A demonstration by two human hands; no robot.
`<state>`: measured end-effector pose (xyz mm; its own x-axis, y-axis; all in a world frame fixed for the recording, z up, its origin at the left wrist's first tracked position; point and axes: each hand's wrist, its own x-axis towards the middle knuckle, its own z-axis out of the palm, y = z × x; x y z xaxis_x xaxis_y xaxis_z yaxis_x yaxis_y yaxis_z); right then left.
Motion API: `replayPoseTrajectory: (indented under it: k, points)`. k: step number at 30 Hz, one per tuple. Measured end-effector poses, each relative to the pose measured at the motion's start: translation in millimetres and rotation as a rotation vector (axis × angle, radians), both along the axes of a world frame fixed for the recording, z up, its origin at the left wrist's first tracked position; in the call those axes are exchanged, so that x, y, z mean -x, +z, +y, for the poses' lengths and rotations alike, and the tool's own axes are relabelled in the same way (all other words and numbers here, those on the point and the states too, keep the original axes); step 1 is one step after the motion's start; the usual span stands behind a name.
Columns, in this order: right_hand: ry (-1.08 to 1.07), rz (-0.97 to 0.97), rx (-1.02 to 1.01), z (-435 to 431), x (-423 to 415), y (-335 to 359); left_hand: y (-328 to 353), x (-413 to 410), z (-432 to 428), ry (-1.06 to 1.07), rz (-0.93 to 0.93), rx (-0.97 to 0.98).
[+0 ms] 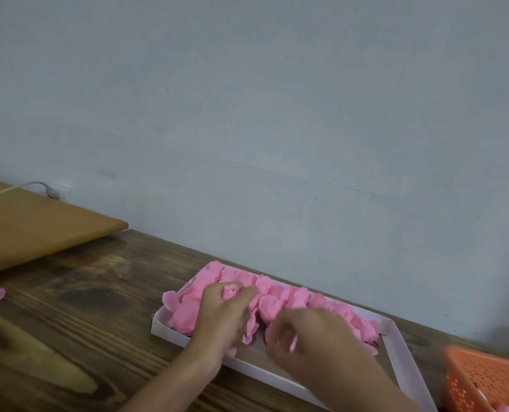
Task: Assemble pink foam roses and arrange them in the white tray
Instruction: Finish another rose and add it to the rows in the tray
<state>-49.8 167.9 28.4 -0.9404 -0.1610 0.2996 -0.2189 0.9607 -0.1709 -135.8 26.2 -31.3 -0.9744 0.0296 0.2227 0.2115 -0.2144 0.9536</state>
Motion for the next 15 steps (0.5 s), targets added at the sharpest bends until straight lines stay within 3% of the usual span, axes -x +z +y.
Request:
replayPoseTrajectory:
  k: [2, 4, 7, 15]
  points:
    - [0.025, -0.287, -0.202, -10.4, -6.2, -5.3, 0.9, 1.1, -3.7, -0.021, 0.003, -0.062]
    - [0.178, -0.399, -0.266, -15.8, -4.2, -15.5, -2.8, 4.5, -5.6, -0.048, 0.018, -0.086]
    - [0.244, -0.391, -0.340, -18.0, 1.8, -16.4, -1.3, 5.2, -8.0, -0.057, 0.004, -0.096]
    - [0.136, -0.461, -0.213, -23.1, 2.7, -20.7, -7.0, 12.6, -6.3, -0.035, 0.014, -0.097]
